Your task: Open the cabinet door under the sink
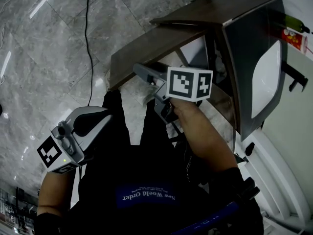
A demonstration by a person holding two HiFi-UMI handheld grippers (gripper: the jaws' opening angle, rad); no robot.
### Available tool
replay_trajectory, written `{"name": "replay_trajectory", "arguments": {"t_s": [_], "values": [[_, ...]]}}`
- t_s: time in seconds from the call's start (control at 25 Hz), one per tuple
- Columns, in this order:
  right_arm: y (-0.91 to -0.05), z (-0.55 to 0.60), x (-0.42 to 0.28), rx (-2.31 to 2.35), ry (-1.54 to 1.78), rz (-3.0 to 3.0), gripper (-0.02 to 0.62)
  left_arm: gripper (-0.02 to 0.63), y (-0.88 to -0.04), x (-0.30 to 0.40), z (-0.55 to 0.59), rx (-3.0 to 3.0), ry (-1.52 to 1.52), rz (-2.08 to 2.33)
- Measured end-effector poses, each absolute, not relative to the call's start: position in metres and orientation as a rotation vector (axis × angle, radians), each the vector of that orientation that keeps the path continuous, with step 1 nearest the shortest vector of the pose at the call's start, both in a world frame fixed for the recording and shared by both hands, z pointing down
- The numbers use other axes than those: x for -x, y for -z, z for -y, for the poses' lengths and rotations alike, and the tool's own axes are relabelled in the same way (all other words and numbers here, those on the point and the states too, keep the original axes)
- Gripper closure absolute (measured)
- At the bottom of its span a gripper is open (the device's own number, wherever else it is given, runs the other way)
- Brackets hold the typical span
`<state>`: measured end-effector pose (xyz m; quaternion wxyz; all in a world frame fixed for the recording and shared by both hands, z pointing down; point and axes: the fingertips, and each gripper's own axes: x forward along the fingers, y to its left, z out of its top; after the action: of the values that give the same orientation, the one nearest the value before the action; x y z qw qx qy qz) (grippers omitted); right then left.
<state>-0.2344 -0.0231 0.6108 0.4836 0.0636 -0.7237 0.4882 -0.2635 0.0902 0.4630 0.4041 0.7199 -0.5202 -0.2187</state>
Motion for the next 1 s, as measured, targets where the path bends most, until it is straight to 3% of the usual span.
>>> {"name": "replay_trajectory", "arguments": {"t_s": [0.48,1.0], "values": [[-0.598,0.015,0.170,-0.069,-1.215,1.863,0.333,0.604,-0.456,0.199,-0.063,-1.915,0.467,1.218],[-0.534,0.071,0.014,-0.124,-1.335,2.086,0.353,0.604,-0.400,0.047,0.021,-2.081,0.333,0.990]]}}
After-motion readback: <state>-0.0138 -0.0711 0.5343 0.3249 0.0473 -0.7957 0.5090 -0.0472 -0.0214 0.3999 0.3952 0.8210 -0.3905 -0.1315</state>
